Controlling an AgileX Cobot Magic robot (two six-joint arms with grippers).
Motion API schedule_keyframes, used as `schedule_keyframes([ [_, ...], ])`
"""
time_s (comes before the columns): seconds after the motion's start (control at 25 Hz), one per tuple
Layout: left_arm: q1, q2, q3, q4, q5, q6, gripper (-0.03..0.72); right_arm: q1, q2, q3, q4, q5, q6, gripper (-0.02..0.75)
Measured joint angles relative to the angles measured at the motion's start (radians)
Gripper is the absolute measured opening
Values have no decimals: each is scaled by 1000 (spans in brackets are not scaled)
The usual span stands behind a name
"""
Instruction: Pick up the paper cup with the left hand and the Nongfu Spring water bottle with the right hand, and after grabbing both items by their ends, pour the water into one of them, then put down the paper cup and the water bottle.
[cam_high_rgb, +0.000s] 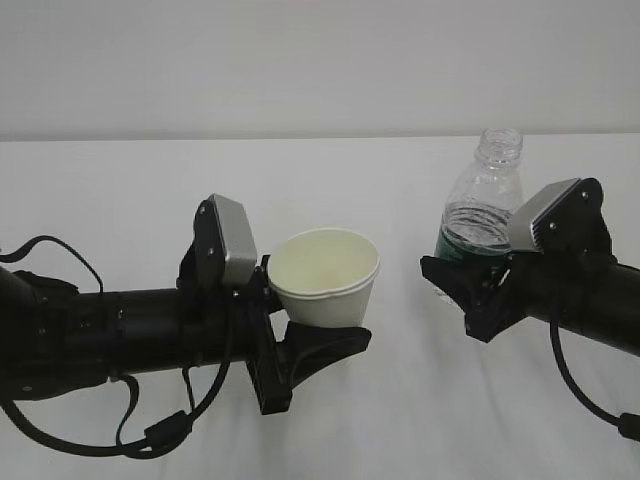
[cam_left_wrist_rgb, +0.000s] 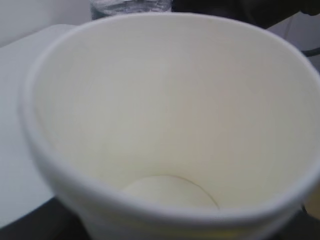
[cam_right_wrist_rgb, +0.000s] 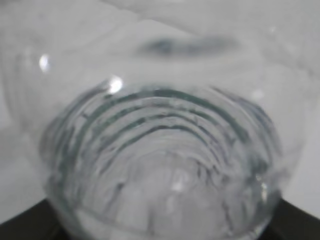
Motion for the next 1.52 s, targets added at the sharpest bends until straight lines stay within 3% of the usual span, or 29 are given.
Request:
schedule_keyframes([
  [0.64,-1,0,-89,-2,41,2,463,0,-90,-161,-139,208,53,470],
  [1.04,-9,7,-95,10,54,2,462,0,-92,-231,-271,263,53,470],
  [1.52,-9,9,-95,12,54,2,462,0,-131,-233,-300,281,-51,470],
])
